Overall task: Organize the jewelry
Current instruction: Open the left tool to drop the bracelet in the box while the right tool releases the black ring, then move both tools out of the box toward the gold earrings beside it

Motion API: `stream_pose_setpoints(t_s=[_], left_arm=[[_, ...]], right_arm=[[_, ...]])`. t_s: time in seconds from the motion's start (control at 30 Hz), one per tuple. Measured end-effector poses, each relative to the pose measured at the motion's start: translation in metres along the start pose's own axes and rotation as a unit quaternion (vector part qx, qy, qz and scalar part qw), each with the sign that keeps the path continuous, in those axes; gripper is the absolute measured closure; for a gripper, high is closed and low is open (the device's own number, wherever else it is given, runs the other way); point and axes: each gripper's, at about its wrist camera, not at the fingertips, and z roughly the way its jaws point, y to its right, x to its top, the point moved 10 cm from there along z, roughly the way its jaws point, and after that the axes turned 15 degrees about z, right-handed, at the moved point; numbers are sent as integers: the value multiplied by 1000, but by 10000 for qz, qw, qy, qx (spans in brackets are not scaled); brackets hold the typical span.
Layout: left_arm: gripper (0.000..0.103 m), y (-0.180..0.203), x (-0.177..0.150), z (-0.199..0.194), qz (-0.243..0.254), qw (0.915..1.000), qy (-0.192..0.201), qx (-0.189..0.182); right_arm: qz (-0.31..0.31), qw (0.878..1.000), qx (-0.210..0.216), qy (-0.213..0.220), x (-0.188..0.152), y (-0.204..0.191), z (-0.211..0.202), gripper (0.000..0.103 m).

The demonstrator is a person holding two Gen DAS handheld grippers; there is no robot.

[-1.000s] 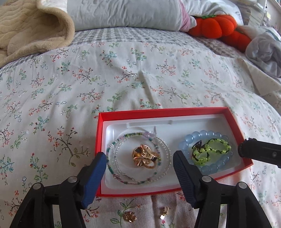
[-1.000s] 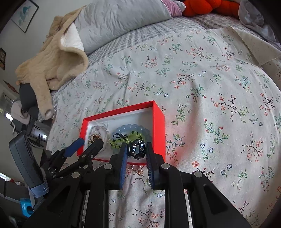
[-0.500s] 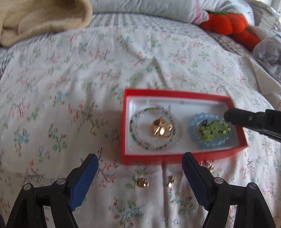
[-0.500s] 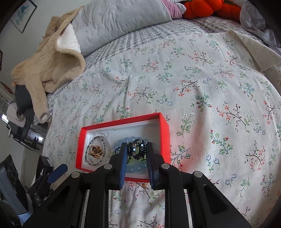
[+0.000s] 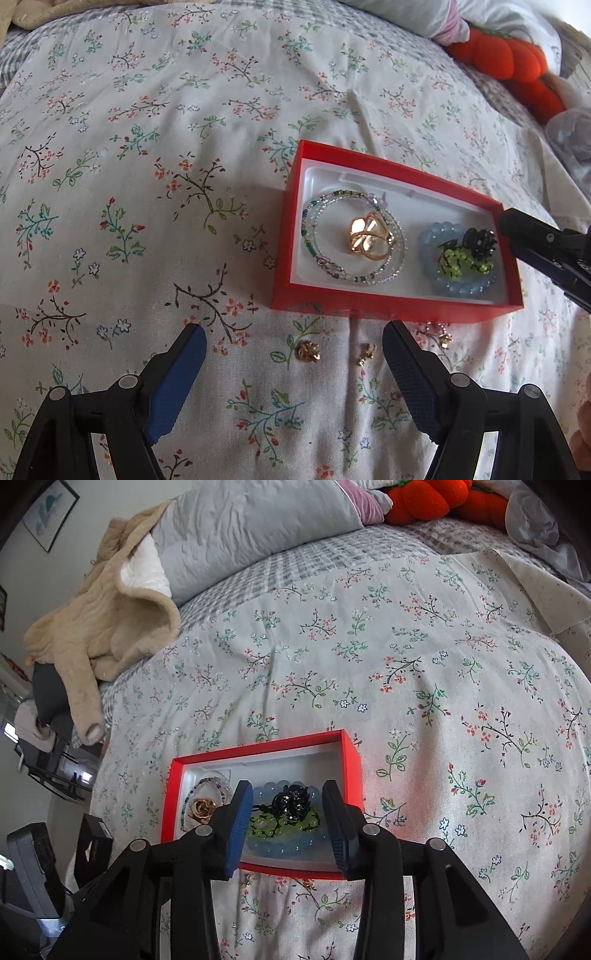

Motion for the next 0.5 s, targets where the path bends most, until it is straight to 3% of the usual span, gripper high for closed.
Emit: stream_pose_setpoints(t_s=[0.17,0.37,0.5], left_arm=[[21,1,-4,-9,-31,10000,27,12],[21,6,-13,-16,10,10000,1,57],[21,8,-20,-21,36,10000,-21,71]], right_arm=[[-96,9999,-14,31,-7,-3,-14,61],[-82,9998,-191,69,-18,4,-29,50],[17,9997,-258,-3,-27,12,-35,49]])
